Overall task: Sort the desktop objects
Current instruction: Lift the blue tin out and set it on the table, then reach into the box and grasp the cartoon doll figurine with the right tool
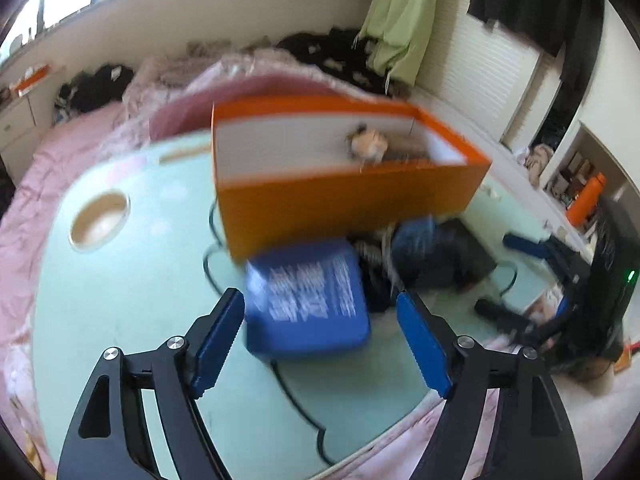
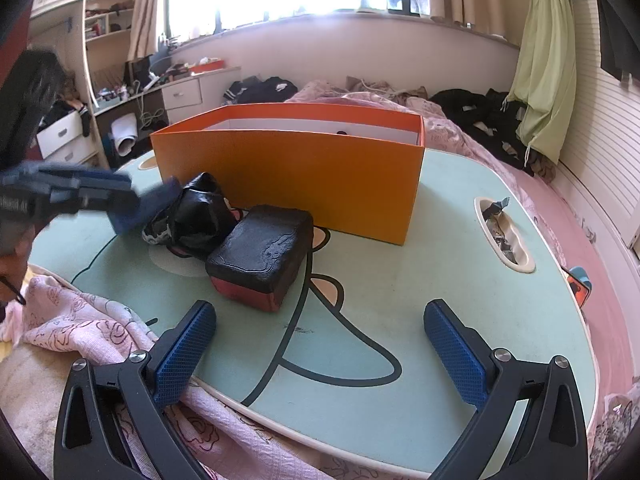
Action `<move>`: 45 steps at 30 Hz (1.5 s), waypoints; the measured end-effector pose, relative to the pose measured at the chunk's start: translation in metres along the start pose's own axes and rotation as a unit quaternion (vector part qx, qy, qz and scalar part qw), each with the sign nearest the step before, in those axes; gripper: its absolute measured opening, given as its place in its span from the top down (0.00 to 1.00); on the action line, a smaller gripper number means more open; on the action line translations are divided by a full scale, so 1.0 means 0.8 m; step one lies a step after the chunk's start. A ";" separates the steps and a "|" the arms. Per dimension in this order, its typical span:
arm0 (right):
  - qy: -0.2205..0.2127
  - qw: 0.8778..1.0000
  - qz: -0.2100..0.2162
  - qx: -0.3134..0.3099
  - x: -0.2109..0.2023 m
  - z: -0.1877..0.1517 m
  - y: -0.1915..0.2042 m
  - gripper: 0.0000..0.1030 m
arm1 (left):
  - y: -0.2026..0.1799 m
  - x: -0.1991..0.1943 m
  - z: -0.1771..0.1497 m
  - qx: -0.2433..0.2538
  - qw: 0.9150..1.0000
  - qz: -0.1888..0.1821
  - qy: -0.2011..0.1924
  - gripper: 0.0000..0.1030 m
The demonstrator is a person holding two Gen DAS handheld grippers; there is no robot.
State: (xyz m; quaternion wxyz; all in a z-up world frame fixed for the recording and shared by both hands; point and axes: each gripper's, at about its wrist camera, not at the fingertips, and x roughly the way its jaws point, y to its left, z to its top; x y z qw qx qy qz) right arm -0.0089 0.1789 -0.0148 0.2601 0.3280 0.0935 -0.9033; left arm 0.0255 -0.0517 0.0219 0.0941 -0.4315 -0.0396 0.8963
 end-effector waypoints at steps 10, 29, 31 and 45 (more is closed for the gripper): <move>0.000 1.000 0.001 0.000 0.000 -0.002 -0.001 0.00 | -0.016 -0.009 -0.014 0.034 0.999 -0.015 -0.026 0.23; 0.000 1.000 0.001 0.001 0.001 -0.002 -0.003 0.00 | -0.037 0.014 -0.048 0.039 0.998 0.045 -0.022 0.00; 0.000 1.000 0.000 0.001 0.002 -0.001 -0.004 0.00 | -0.034 0.013 -0.050 0.039 0.998 0.043 -0.026 0.00; -0.046 0.997 0.057 -0.018 -0.068 0.081 -0.042 0.17 | -0.035 0.012 -0.048 0.036 0.998 0.043 -0.028 0.00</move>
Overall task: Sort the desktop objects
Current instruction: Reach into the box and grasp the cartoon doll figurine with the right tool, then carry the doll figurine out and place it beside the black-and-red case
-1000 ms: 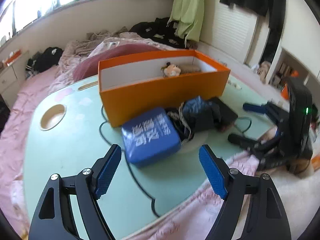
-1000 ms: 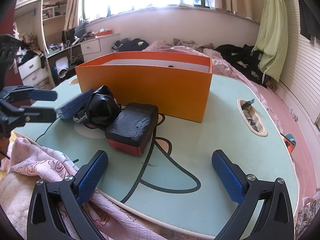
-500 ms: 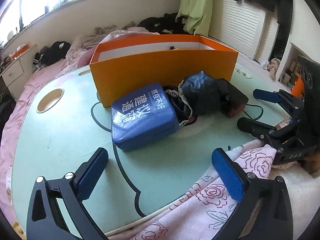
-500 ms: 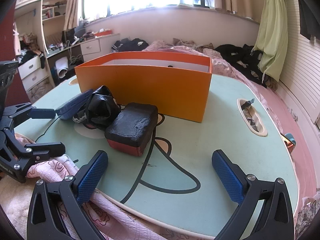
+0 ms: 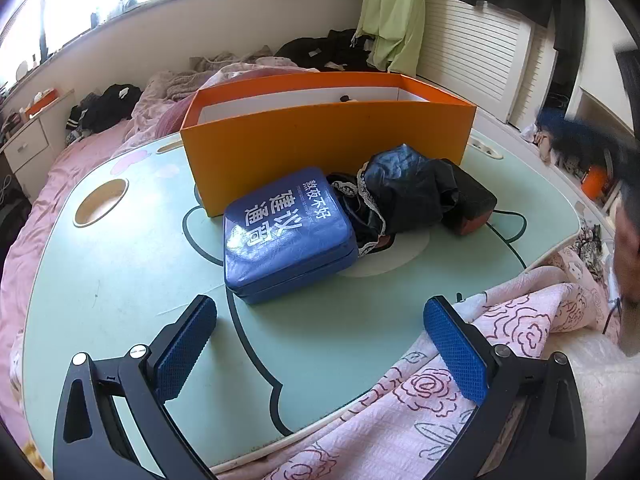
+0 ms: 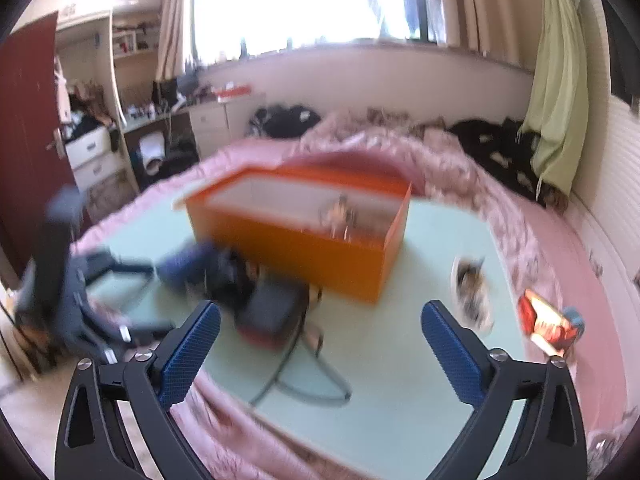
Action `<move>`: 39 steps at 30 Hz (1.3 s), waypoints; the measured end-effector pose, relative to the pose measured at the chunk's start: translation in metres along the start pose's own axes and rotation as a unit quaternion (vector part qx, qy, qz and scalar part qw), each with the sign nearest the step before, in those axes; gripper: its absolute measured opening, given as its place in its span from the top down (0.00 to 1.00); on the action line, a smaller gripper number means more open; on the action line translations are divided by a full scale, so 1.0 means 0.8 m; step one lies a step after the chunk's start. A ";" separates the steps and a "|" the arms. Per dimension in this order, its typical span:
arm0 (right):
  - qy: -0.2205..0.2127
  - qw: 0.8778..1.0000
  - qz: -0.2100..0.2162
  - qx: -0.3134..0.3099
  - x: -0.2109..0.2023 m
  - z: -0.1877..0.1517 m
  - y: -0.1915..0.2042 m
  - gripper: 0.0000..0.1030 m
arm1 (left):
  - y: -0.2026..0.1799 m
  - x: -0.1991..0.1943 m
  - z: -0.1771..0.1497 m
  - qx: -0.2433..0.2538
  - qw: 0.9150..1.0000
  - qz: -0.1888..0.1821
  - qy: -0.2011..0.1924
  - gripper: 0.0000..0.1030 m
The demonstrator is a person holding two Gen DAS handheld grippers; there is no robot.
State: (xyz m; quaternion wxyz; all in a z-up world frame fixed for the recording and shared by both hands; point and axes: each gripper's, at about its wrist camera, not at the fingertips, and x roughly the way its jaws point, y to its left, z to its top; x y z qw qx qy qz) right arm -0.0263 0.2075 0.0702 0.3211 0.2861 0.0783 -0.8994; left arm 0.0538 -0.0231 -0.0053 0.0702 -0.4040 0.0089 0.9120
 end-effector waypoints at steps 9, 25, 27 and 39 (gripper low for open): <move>0.156 0.988 0.001 0.010 0.166 0.125 -0.004 0.65 | -0.001 0.000 0.000 0.000 1.000 0.000 0.000 0.00; 0.244 0.968 -0.057 0.022 0.259 0.104 -0.011 0.67 | 0.005 -0.005 0.003 0.002 1.000 -0.003 -0.004 0.00; 0.201 0.978 -0.045 0.027 0.240 0.109 -0.008 0.68 | 0.007 -0.006 0.004 0.002 1.000 -0.003 -0.004 0.00; 0.026 0.997 0.023 0.068 0.023 0.065 -0.003 0.67 | 0.006 -0.005 0.002 0.002 1.000 -0.004 -0.005 0.00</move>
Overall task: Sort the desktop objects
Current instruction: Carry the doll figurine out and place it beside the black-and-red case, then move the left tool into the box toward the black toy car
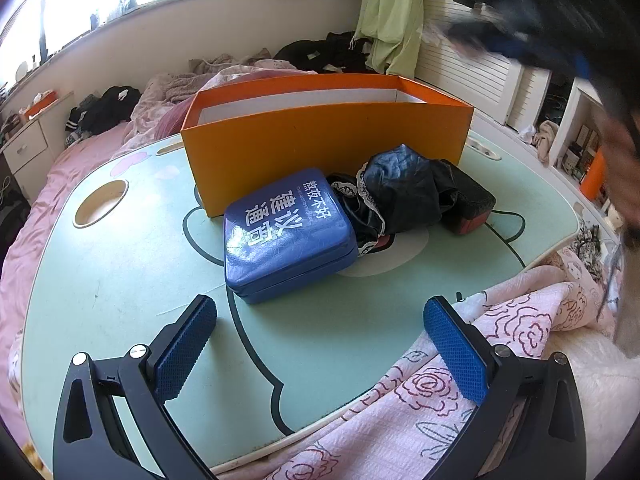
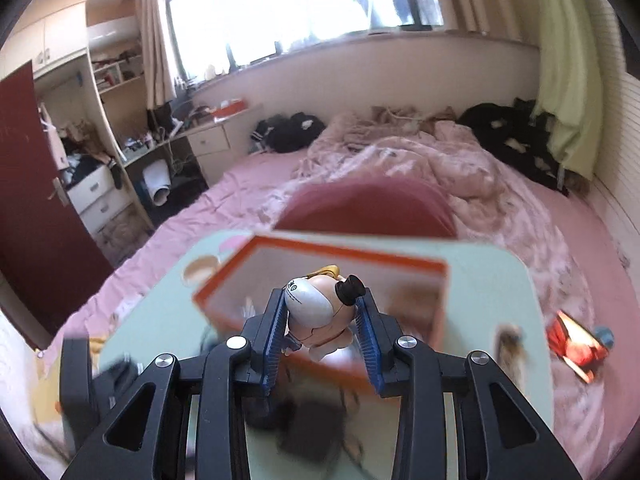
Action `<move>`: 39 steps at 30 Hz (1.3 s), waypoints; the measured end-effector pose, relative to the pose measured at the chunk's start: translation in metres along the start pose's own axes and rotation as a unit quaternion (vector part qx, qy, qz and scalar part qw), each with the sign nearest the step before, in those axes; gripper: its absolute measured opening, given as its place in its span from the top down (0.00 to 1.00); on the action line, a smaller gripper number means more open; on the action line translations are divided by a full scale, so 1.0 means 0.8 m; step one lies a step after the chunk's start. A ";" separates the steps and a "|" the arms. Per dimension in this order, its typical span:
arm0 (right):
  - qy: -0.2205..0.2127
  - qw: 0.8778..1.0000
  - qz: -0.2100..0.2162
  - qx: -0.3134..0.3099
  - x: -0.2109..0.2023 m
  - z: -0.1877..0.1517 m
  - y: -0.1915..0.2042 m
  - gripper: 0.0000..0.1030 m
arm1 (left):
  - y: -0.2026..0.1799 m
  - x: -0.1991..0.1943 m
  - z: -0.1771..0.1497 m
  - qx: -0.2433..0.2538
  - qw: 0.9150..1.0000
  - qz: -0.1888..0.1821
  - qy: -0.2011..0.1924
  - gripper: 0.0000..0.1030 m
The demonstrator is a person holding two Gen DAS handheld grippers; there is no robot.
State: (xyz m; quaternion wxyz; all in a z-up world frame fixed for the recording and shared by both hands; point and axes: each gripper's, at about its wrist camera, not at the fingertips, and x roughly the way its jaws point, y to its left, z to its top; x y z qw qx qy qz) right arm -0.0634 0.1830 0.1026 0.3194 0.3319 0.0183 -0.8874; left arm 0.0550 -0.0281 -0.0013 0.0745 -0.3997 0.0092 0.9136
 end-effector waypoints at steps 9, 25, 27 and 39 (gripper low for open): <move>0.063 0.997 -0.006 0.033 0.060 -0.067 -0.028 0.67 | 0.000 0.000 0.000 0.000 1.000 0.000 0.000 0.00; 0.022 0.993 -0.109 -0.037 0.045 -0.139 -0.009 0.00 | 0.000 0.000 0.000 0.002 1.000 0.000 0.002 0.00; 0.009 0.993 -0.113 -0.031 0.048 -0.145 -0.006 0.00 | 0.000 0.000 0.001 0.002 1.000 0.000 0.000 0.00; -0.009 0.994 -0.098 -0.037 0.049 -0.152 -0.017 0.00 | 0.000 0.000 0.000 0.002 1.000 0.000 0.000 0.00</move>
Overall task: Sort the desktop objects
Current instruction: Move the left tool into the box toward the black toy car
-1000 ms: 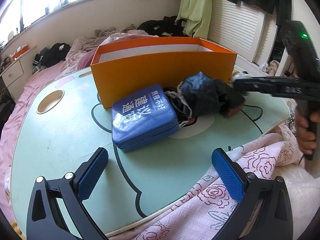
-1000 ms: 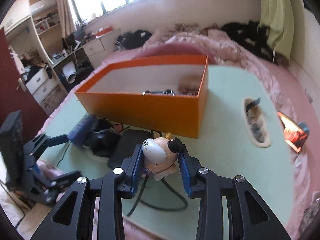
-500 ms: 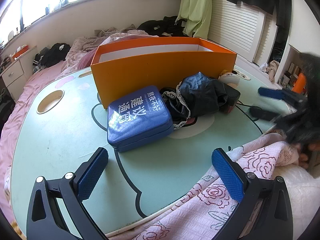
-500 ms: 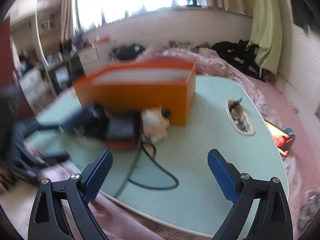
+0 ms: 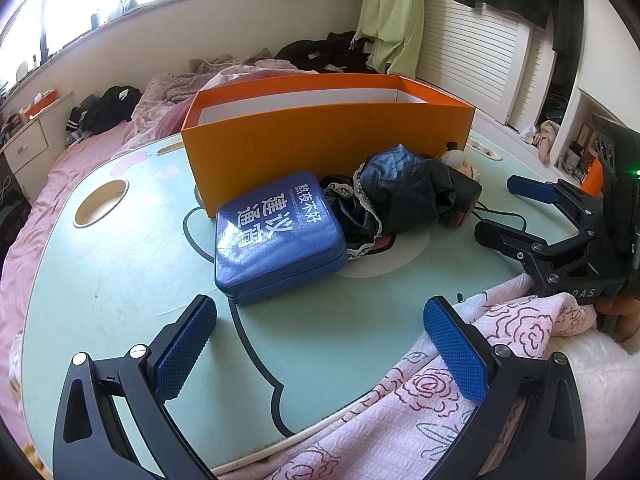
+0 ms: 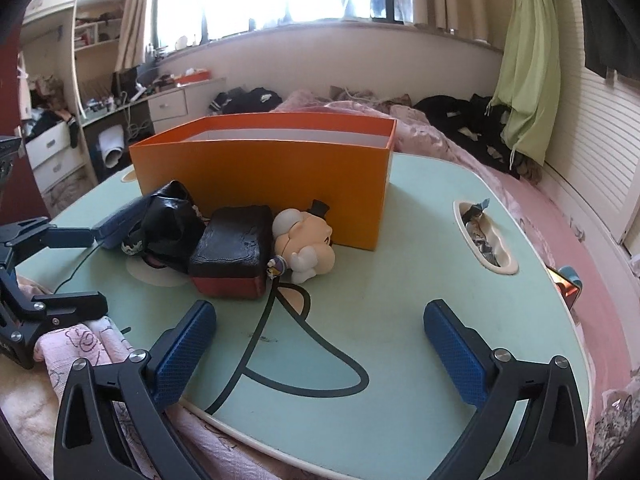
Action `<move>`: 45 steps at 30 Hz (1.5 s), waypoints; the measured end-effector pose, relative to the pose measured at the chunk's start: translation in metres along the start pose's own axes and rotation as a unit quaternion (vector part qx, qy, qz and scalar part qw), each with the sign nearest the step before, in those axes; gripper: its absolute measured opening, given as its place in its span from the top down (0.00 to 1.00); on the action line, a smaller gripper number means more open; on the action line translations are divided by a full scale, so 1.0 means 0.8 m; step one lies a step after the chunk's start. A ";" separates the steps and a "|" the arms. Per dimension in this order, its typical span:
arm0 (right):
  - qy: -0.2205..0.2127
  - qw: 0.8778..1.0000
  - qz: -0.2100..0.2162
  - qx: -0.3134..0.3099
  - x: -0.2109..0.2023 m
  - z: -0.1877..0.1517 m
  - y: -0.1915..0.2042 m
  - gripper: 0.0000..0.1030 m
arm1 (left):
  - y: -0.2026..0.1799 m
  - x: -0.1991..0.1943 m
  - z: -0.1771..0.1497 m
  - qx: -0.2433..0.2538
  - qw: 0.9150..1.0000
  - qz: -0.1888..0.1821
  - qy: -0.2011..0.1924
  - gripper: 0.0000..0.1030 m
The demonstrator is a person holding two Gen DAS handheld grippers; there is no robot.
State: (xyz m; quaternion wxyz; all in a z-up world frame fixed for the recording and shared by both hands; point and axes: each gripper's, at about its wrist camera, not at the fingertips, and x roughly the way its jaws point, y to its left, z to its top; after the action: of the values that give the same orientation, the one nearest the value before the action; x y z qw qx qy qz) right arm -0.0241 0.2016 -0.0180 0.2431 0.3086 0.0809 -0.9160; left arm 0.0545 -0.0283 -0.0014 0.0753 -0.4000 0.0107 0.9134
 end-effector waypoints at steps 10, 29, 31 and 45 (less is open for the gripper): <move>-0.004 1.000 0.001 -0.001 -0.006 0.004 0.007 0.00 | 0.001 0.000 -0.001 0.000 1.000 0.000 0.000 0.00; -0.005 1.000 0.000 -0.001 -0.006 0.003 0.008 0.00 | 0.032 -0.087 0.131 -0.015 0.997 -0.031 -0.066 0.01; -0.005 1.000 0.000 -0.001 -0.005 0.002 0.008 0.00 | 0.026 -0.074 0.164 -0.019 0.997 -0.068 -0.041 0.13; -0.005 1.000 0.000 -0.001 -0.006 0.002 0.008 0.00 | -0.039 0.167 0.229 -0.061 0.964 -0.099 0.241 0.35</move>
State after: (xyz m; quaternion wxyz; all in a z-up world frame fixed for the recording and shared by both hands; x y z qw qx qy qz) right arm -0.0184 0.1973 -0.0143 0.2437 0.3039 0.0805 -0.9175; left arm -0.1635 0.0344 0.0267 0.1357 -0.6109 -0.0670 0.7771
